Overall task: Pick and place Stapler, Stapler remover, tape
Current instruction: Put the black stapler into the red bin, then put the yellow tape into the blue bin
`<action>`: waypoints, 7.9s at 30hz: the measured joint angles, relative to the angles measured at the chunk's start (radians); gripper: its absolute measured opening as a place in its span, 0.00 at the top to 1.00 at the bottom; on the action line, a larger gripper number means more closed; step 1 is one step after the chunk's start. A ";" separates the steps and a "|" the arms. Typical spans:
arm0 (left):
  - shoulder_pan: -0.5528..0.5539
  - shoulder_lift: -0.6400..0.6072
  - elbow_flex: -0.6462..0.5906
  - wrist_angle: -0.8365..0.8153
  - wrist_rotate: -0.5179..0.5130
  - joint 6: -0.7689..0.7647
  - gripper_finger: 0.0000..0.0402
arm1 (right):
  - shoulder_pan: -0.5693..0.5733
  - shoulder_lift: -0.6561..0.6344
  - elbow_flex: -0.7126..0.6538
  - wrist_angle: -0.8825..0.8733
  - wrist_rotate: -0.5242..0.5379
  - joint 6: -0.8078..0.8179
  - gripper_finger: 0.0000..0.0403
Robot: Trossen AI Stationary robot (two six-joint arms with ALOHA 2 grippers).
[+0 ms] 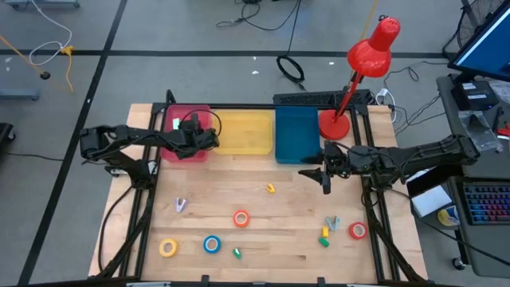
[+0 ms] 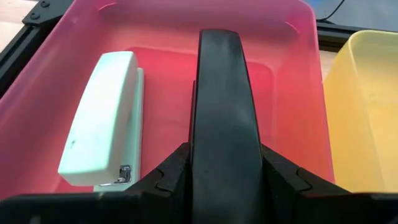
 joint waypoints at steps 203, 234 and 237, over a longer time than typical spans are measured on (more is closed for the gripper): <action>-0.904 -0.343 0.042 0.426 0.334 -0.062 0.91 | 0.002 0.368 0.001 0.764 -0.085 -0.385 0.47; -0.466 -0.341 0.042 0.681 0.788 0.107 0.91 | 0.066 0.679 0.419 0.582 -0.051 -0.893 0.47; -0.461 -0.341 0.042 0.726 0.830 0.098 0.91 | 0.067 0.679 0.429 0.549 -0.016 -0.929 0.47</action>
